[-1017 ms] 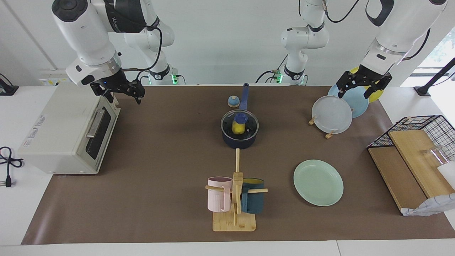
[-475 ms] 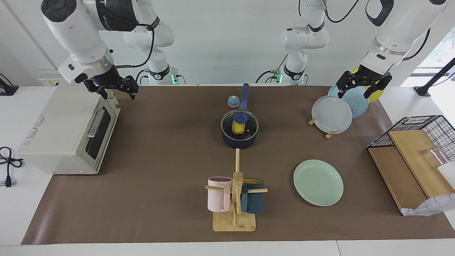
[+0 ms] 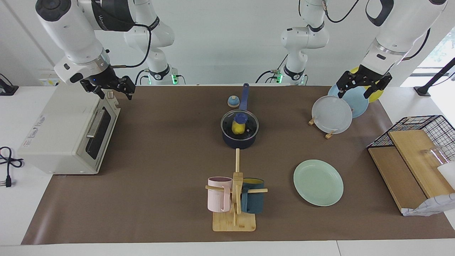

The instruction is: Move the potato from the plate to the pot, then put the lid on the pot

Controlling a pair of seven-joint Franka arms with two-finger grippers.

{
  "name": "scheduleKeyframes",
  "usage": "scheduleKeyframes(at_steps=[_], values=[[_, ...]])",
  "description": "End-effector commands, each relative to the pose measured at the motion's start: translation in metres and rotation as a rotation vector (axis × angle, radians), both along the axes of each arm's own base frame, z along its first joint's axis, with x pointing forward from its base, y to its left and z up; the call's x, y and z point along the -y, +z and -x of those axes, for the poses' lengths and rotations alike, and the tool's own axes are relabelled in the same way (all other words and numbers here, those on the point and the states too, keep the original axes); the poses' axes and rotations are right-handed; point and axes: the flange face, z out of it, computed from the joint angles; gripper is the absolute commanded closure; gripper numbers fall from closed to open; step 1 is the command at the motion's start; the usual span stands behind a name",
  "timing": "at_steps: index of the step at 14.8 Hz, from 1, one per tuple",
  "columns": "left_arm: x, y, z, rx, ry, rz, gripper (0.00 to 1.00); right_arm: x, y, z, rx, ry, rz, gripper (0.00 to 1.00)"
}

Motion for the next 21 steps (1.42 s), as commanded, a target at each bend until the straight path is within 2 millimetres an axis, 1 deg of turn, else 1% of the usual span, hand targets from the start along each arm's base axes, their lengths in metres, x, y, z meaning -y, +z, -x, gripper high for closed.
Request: scheduleKeyframes(at_steps=[1,12,18,21], values=[[-0.002,0.001,0.007,-0.007,0.006,-0.017,0.00,0.004,0.003,0.001,0.029,0.018,-0.007,0.00],[-0.003,0.001,0.007,-0.007,0.008,-0.017,0.00,-0.001,0.008,0.002,0.045,0.032,-0.016,0.00],[-0.001,0.001,0.007,-0.007,0.005,-0.017,0.00,0.001,0.010,0.003,0.046,0.033,-0.018,0.00],[-0.003,0.001,0.007,-0.007,0.009,-0.017,0.00,-0.002,0.016,0.008,0.052,0.038,-0.019,0.00]])
